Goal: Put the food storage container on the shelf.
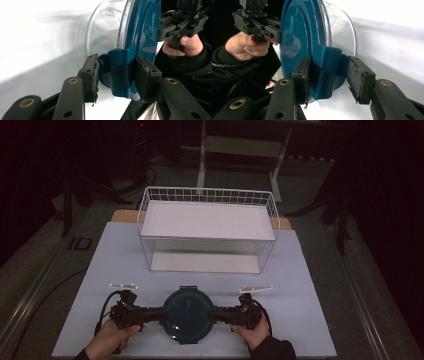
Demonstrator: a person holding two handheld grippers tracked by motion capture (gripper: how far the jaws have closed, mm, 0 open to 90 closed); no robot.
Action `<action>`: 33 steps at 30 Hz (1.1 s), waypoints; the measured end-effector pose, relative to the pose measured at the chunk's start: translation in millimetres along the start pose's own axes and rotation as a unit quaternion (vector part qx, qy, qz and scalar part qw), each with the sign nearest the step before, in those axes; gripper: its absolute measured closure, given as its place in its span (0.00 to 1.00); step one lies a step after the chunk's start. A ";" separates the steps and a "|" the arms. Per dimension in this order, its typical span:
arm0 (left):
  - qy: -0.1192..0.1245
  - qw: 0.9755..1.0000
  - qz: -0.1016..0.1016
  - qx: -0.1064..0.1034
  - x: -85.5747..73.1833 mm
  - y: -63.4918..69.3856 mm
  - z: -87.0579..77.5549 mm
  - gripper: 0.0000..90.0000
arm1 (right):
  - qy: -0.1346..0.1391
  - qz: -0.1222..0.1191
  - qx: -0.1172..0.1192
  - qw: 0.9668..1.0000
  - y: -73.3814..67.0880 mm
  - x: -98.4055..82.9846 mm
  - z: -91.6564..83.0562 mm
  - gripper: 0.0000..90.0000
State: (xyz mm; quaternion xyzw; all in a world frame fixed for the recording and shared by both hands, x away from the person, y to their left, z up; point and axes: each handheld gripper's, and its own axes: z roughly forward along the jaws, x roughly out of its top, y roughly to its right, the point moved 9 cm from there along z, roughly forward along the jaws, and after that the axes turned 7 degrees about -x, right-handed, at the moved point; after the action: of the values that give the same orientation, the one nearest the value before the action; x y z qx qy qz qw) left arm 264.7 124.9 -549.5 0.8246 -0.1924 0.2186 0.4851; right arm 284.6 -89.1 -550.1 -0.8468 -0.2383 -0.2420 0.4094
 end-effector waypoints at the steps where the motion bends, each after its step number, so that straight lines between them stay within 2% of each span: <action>1: 0.001 1.000 0.003 0.001 -0.3 0.4 0.1 0.63 | 0.001 0.005 0.002 1.000 0.1 -0.5 -0.1 0.61; 3: 0.003 1.000 0.000 0.008 -0.6 1.4 0.3 0.63 | -0.002 0.018 0.014 1.000 -0.1 -1.2 -0.1 0.62; 8: 0.009 1.000 0.007 0.021 -1.8 4.1 0.4 0.62 | -0.001 0.019 0.011 1.000 -3.4 -1.6 -1.3 0.63; 12: 0.015 1.000 0.011 0.023 -1.3 6.2 0.5 0.62 | 0.004 0.019 0.010 1.000 -3.2 -1.0 -2.2 0.63; 15: 0.026 0.999 0.030 0.023 5.9 11.8 -1.1 0.62 | 0.015 0.007 0.008 1.000 -6.3 4.7 -7.8 0.63; 18: 0.033 0.999 0.036 0.023 11.6 15.0 -0.9 0.62 | 0.030 -0.003 0.004 1.000 -7.1 11.3 -13.3 0.63; 19: 0.036 0.998 0.046 0.026 16.8 17.6 -0.1 0.62 | 0.032 -0.003 0.002 0.999 -7.3 13.1 -15.5 0.63; 22: 0.039 0.998 0.051 0.026 20.3 19.4 0.7 0.62 | 0.044 -0.007 0.000 0.999 -6.3 18.2 -20.3 0.63; 24: 0.045 0.996 0.069 0.027 31.2 24.0 3.6 0.62 | 0.056 -0.018 -0.007 0.998 -5.5 24.8 -26.5 0.63; 28: 0.050 0.994 0.092 0.029 43.4 28.6 7.6 0.62 | 0.071 -0.034 -0.015 0.997 -3.3 34.5 -35.9 0.63; 33: 0.057 0.992 0.107 0.028 55.0 31.1 13.0 0.62 | 0.083 -0.047 -0.020 0.995 0.8 43.7 -44.4 0.63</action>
State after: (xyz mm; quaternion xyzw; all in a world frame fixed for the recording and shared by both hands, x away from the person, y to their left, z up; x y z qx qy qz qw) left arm 296.2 93.4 -502.8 0.7987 -0.2456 0.3213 0.4457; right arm 309.2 -116.5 -499.9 -0.8198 -0.2386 -0.3350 0.3985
